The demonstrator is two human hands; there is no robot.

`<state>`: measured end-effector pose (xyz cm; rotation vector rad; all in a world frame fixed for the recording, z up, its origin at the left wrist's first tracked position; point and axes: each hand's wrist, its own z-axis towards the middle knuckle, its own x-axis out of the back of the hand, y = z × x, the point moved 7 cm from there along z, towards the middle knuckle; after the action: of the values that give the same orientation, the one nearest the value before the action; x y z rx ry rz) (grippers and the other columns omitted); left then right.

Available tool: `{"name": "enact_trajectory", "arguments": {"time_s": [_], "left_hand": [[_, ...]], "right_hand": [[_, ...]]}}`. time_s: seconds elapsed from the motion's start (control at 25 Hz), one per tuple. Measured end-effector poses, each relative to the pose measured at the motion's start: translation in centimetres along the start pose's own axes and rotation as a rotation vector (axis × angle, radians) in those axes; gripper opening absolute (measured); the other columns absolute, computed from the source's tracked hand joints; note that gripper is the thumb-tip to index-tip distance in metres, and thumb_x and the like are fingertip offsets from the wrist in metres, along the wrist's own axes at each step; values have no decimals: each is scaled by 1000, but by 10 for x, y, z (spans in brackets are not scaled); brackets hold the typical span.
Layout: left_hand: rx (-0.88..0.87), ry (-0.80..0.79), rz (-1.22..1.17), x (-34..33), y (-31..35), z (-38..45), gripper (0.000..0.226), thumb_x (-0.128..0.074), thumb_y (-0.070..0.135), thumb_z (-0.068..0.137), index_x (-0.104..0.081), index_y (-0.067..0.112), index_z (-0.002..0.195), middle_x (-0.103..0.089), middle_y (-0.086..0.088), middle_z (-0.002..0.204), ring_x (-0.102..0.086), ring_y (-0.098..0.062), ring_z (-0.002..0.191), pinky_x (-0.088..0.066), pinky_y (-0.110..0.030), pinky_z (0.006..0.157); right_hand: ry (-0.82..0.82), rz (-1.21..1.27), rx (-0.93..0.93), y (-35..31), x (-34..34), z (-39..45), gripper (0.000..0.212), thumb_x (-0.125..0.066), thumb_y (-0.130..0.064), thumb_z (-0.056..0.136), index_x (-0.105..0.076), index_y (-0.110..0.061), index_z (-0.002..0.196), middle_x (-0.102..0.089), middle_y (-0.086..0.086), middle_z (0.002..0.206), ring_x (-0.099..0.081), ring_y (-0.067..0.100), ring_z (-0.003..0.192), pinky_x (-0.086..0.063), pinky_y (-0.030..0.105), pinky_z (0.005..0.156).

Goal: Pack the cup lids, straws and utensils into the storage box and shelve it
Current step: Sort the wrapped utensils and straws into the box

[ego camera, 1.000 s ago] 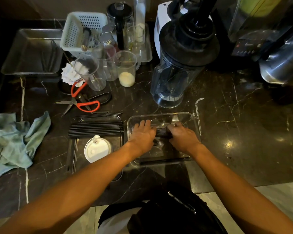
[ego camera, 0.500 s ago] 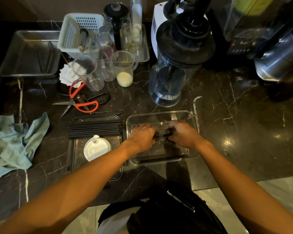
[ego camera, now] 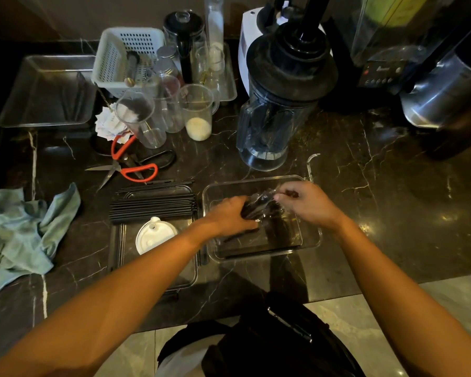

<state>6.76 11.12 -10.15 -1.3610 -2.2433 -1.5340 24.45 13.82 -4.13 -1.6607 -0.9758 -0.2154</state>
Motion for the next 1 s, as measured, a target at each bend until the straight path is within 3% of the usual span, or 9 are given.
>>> {"name": "enact_trajectory", "arguments": {"time_s": [0.16,0.36,0.52,0.68,0.8,1.0], "left_hand": [[-27,72,-74,1,10,-5,54,-77,37,88,-53,18,133,-62,6,115,-62,-12,102,-50,-26,84],[-57,101,-187,3,14,-10,17,-63,34,100,-63,19,106,-66,3,84,-65,-14,76,-50,-26,65],[-12,2,-608,2,12,-13,32,-63,36,99,-63,12,119,-74,-8,107,-73,-20,97,-55,-31,78],[53,-109,-1183,-2,11,-18,42,-36,32,108,-53,-1,127,-71,-23,119,-72,-29,101,-54,-38,87],[72,-113,-1217,-1,8,-20,40,-31,26,110,-53,-2,129,-68,-29,124,-71,-33,104,-55,-43,91],[78,-137,-1199,-3,10,-30,40,-40,23,109,-51,-5,137,-65,-33,124,-73,-31,98,-61,-37,78]], "right_hand": [[12,64,-41,2,-3,-5,24,-61,-24,103,-70,-8,87,-64,4,76,-58,10,66,-47,29,64],[73,307,-155,8,-10,-9,27,-63,-19,103,-68,5,93,-65,9,76,-58,15,61,-46,27,58],[181,488,-171,5,-4,-9,18,-63,-14,102,-70,3,102,-69,10,79,-58,10,55,-48,25,52],[257,517,-191,2,6,-7,10,-63,-9,101,-66,1,104,-73,19,87,-61,13,58,-51,29,56],[257,682,-223,-2,12,-10,6,-62,-4,100,-62,-2,106,-69,13,85,-60,16,59,-51,30,55],[297,705,-122,-19,22,-14,7,-61,-3,100,-62,-3,107,-63,14,88,-61,17,63,-54,32,59]]}}
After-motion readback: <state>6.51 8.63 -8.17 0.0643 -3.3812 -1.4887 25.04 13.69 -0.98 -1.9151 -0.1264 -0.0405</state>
